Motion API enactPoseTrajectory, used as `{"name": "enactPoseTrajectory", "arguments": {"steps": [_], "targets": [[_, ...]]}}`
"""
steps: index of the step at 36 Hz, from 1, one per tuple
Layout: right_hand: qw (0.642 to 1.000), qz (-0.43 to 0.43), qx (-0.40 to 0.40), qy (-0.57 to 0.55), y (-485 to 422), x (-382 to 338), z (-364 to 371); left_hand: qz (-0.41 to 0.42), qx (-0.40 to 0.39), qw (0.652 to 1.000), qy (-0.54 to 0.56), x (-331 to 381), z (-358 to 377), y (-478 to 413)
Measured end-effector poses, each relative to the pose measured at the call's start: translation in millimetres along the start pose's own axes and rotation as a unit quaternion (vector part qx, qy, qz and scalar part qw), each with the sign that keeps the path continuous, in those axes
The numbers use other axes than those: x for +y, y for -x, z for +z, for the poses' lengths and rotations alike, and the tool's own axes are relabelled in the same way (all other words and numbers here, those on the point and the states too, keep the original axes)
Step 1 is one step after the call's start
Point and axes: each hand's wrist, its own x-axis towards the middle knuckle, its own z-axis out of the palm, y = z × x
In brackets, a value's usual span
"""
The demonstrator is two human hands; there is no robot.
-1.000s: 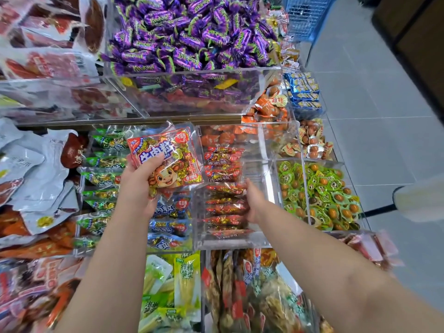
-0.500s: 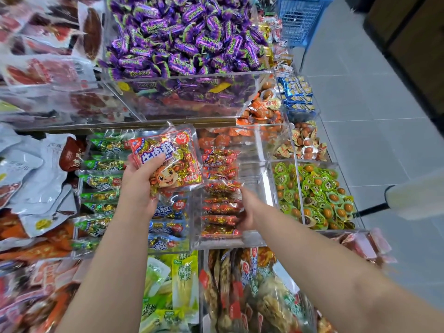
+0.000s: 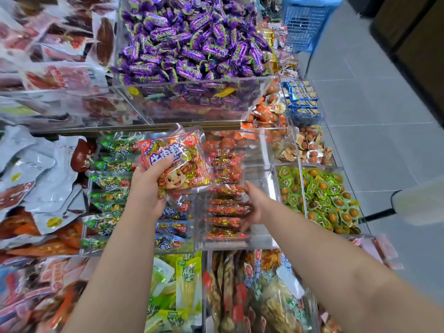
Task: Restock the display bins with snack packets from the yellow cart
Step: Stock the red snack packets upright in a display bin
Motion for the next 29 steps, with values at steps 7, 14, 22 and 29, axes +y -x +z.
{"name": "enactPoseTrajectory", "arguments": {"steps": [7,14,22,29], "targets": [[0.924,-0.236,0.237,0.184,32.3,-13.6,-12.5,-0.039,-0.107,0.993,-0.009,-3.2,14.0,11.7],[0.891,-0.406,-0.001,0.204,92.0,-29.3,-1.6,-0.060,-0.194,0.972,-0.116,-8.6,39.6,22.0],[0.863,-0.349,0.056,0.360,128.6,-34.7,-12.3,-0.004,-0.194,0.949,-0.248,-20.9,64.5,20.5],[0.822,-0.372,0.180,0.393,136.8,-64.0,-44.6,0.052,-0.135,0.931,-0.334,-28.1,60.9,15.1]]}}
